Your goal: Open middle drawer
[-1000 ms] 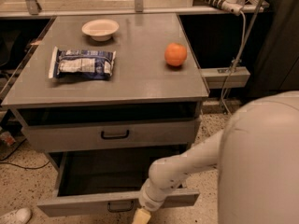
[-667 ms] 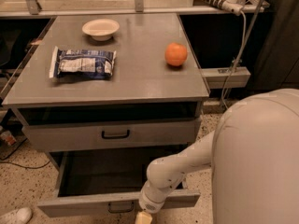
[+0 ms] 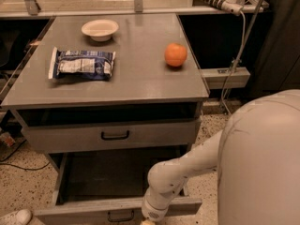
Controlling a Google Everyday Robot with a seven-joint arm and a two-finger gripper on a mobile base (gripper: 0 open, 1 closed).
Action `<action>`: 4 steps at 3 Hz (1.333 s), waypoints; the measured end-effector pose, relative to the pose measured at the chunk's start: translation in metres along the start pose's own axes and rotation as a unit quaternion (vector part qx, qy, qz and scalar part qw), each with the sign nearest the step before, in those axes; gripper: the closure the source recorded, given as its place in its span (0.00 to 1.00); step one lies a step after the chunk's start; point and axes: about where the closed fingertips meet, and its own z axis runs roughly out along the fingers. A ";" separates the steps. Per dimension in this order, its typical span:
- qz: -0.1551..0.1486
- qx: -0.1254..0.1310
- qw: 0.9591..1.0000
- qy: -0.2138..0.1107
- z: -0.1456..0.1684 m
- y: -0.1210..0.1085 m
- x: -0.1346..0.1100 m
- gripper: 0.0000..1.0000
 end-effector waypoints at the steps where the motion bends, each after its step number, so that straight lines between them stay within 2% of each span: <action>1: 0.000 0.000 1.000 0.000 0.000 0.000 0.000 0.00; 2: 0.012 -0.016 1.000 0.016 -0.009 0.038 0.028 0.00; 3: 0.020 -0.023 0.999 0.020 -0.013 0.055 0.040 0.00; 4: 0.037 -0.034 0.998 0.028 -0.020 0.085 0.064 0.00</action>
Offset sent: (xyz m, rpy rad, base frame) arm -0.1250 -0.0717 0.0400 -0.0855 0.1306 -0.0126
